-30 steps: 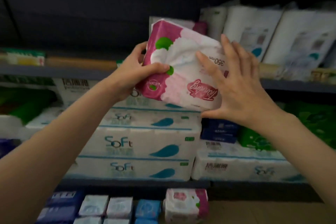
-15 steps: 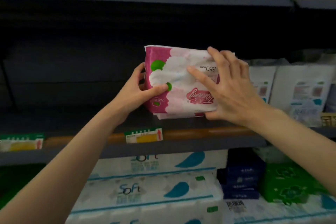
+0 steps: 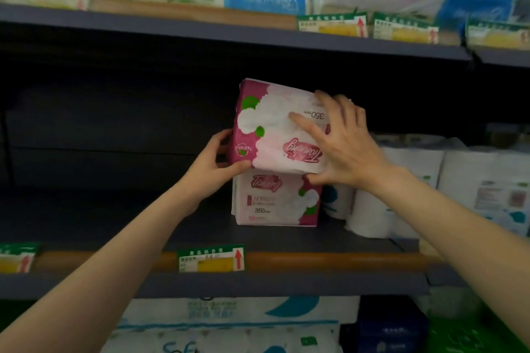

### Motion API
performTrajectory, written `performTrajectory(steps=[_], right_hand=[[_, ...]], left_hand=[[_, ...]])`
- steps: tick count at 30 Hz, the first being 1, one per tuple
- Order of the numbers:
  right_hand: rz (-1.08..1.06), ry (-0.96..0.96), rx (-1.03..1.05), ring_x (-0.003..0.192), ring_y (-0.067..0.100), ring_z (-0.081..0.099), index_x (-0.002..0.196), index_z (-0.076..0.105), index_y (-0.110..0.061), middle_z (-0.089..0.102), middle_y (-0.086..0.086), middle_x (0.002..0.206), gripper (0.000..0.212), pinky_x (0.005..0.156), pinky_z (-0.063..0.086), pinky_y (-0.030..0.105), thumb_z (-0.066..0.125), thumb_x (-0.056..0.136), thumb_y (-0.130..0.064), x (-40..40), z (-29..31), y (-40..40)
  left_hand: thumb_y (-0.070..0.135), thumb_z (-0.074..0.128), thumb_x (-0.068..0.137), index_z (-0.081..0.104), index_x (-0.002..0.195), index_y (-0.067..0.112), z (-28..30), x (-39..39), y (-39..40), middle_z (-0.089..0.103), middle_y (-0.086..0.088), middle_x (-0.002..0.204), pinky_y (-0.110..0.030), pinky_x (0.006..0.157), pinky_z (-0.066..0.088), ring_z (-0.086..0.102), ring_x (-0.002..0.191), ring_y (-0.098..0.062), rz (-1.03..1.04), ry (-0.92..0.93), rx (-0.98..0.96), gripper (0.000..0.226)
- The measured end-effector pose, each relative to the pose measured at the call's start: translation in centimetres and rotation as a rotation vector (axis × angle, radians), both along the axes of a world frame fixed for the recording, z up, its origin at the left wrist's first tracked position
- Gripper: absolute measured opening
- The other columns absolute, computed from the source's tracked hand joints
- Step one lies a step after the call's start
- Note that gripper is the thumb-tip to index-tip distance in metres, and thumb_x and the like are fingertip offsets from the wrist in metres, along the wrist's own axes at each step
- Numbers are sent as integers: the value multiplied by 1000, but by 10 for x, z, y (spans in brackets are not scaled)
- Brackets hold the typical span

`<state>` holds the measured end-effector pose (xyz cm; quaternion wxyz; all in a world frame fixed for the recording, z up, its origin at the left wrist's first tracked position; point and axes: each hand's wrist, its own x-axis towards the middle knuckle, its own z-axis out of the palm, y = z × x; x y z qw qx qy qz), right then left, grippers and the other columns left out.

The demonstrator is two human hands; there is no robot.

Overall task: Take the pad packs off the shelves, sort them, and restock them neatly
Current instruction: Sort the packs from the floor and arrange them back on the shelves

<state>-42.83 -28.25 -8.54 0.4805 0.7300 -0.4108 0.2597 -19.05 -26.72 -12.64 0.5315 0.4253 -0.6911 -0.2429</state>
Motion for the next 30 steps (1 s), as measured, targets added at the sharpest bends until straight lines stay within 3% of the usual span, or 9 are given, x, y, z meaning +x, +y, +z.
performTrajectory(steps=[3, 6, 10, 13, 15, 17, 19, 22, 30], right_hand=[[61, -8, -81, 122, 43, 26, 138, 28, -24, 23, 22, 139, 112, 94, 33, 57, 78, 45, -62, 2, -8, 16], [154, -235, -85, 124, 38, 24, 136, 27, -25, 19, 15, 139, 100, 99, 28, 50, 68, 53, -64, 17, -31, 35], [369, -479, 101, 122, 24, 31, 134, 29, -28, 24, 9, 140, 88, 98, 32, 35, 52, 63, -75, 40, -43, 47], [554, -452, 266, 107, 4, 42, 135, 35, -27, 29, 1, 137, 69, 88, 43, 19, 54, 76, -59, 28, -32, 51], [468, -300, 180, 109, 9, 44, 138, 33, -25, 26, 3, 142, 66, 89, 49, 30, 63, 79, -33, 17, -26, 52], [312, -103, 61, 127, 27, 35, 143, 22, -28, 18, 9, 149, 94, 100, 40, 49, 77, 68, -17, 16, -22, 48], [166, 135, -13, 140, 35, 15, 148, 10, -30, 9, 14, 154, 118, 109, 21, 55, 86, 56, -29, 27, -19, 46], [125, 310, -77, 144, 37, 0, 151, 1, -30, 1, 18, 156, 126, 113, 9, 59, 80, 56, -54, 45, -13, 51], [66, 227, -108, 136, 42, 19, 149, 9, -25, 21, 24, 144, 115, 111, 10, 60, 60, 59, -75, 35, 5, 52]], left_hand=[[30, 76, 67, 17, 146, 35, 0, -3, 7, 45, 3, 135, -34, 96, 45, 50, 119, -15, -143, 287, 99, 98], [31, 76, 57, 22, 146, 27, -7, -9, 22, 54, -4, 129, -36, 97, 46, 57, 113, -20, -287, 655, 188, 104], [35, 76, 61, 38, 139, 22, -23, -21, 40, 63, -2, 120, -31, 87, 51, 64, 105, -17, -296, 577, 221, 87], [30, 66, 76, 40, 138, 22, -8, 8, 38, 68, -2, 111, -31, 73, 52, 68, 93, -18, -147, 633, 193, 67], [25, 61, 83, 39, 139, 23, 6, 33, 41, 69, -4, 107, -32, 67, 54, 70, 87, -20, -86, 517, 174, 61], [22, 61, 84, 39, 139, 24, 20, 49, 47, 69, -7, 104, -33, 64, 56, 71, 83, -21, -71, 324, 171, 59], [21, 62, 84, 41, 138, 27, 37, 52, 52, 68, -6, 103, -32, 63, 56, 71, 81, -20, -69, 148, 180, 58], [26, 64, 83, 42, 134, 34, 62, 43, 55, 64, 0, 107, -27, 66, 56, 70, 82, -13, -64, -201, 135, 56], [35, 65, 83, 35, 143, 17, 113, 20, 44, 56, 4, 125, -25, 83, 53, 62, 102, -10, -81, -510, 45, 69]])
